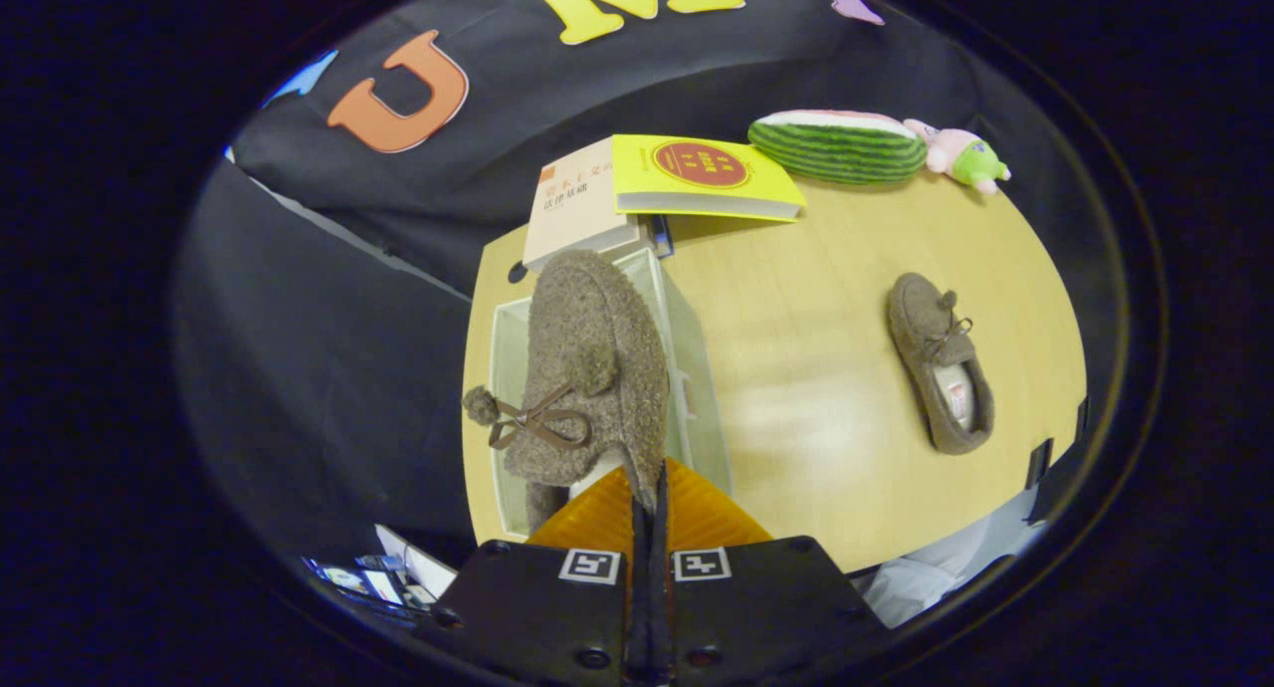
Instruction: Open the storage box then place both shoes into the box .Put the left shoe in first, then the right shoe, with the right side of both shoes facing outward in a uniform manner.
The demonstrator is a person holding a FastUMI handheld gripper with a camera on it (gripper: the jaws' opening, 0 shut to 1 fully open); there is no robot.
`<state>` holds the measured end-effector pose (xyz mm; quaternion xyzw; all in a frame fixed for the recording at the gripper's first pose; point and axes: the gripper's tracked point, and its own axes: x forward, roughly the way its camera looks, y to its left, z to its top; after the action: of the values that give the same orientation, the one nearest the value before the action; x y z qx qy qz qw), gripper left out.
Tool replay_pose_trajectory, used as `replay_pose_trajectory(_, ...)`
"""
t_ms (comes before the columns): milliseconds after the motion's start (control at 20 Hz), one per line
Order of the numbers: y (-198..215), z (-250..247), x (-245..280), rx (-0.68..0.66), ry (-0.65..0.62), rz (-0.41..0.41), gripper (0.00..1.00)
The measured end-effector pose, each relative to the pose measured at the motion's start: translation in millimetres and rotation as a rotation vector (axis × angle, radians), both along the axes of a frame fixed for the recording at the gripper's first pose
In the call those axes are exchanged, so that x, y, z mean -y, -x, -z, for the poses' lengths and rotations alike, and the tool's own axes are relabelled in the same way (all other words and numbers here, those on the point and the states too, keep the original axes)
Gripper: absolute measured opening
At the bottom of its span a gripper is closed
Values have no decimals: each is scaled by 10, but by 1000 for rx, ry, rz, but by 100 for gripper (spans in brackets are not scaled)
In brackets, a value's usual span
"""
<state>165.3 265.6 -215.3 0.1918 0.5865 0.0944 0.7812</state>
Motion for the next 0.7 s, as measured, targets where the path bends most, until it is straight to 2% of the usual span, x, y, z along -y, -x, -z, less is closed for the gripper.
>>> replay_pose_trajectory(100,-72,81,-154,3,-23,45,6)
replay_pose_trajectory(250,-175,242,-398,16,-57,57,6)
replay_pose_trajectory(600,-116,691,-857,68,-13,-51,6)
replay_pose_trajectory(700,-68,803,-970,79,-7,-59,6)
